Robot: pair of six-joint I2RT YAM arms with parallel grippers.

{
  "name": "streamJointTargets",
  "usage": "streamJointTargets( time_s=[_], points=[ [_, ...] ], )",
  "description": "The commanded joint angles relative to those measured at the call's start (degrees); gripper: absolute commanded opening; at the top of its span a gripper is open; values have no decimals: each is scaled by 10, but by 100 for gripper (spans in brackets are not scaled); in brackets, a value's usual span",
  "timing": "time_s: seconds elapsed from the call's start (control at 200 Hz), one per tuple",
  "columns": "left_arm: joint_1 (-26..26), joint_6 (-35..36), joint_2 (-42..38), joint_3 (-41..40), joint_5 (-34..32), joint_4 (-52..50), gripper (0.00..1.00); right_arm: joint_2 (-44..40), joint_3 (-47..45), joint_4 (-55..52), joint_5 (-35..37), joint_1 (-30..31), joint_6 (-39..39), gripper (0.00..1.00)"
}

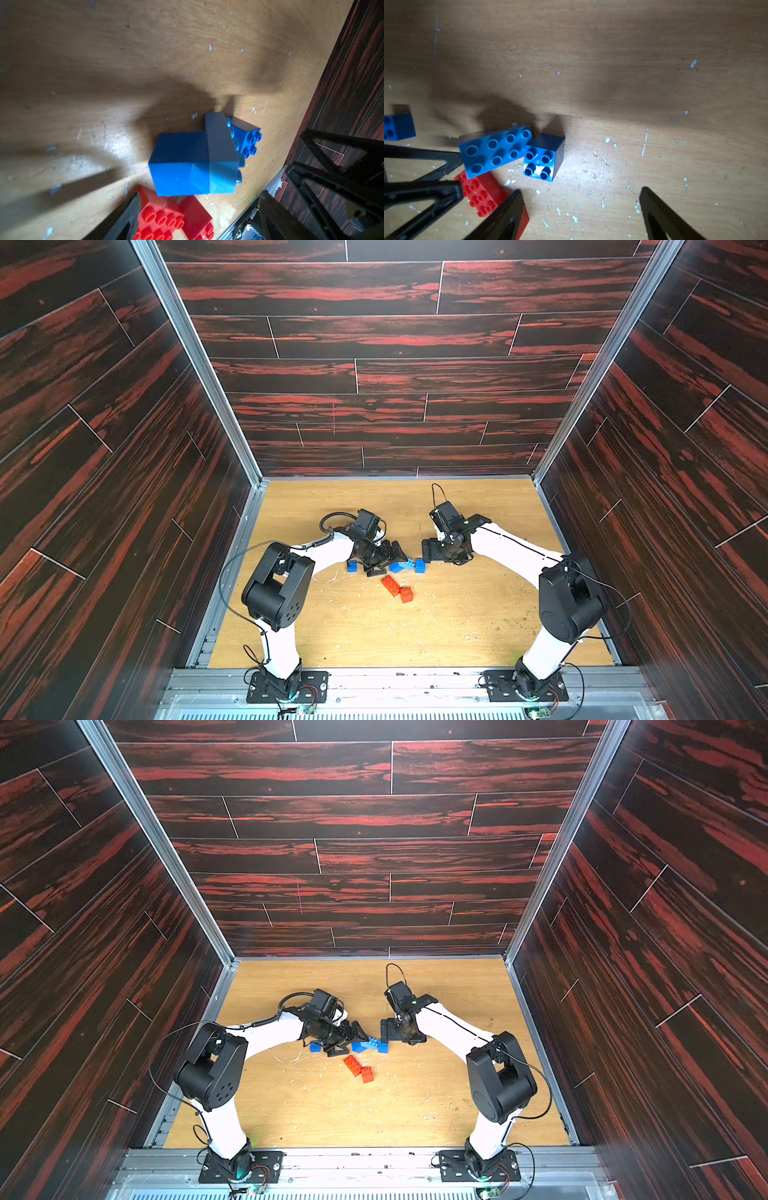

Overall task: Assemble a giraffe with lego
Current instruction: Adjust the lego brick at the center of the board.

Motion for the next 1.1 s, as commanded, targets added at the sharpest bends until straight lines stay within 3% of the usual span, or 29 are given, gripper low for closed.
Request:
streamJointTargets(
  time_s=[0.0, 0.341, 0.701, 1.092],
  points=[
    [0, -5, 13, 12, -2, 5, 88, -18, -4, -10, 2, -2, -6, 90],
    [0, -1, 39, 29, -5, 15, 84, -23, -13, -11, 3, -4, -8, 89],
    [2, 13, 42, 18, 6, 32, 72, -28, -13, -12, 1, -4, -10, 89],
    [46, -34, 0, -72, 71, 196, 65, -57, -51, 58, -109, -4, -17, 89]
  ],
)
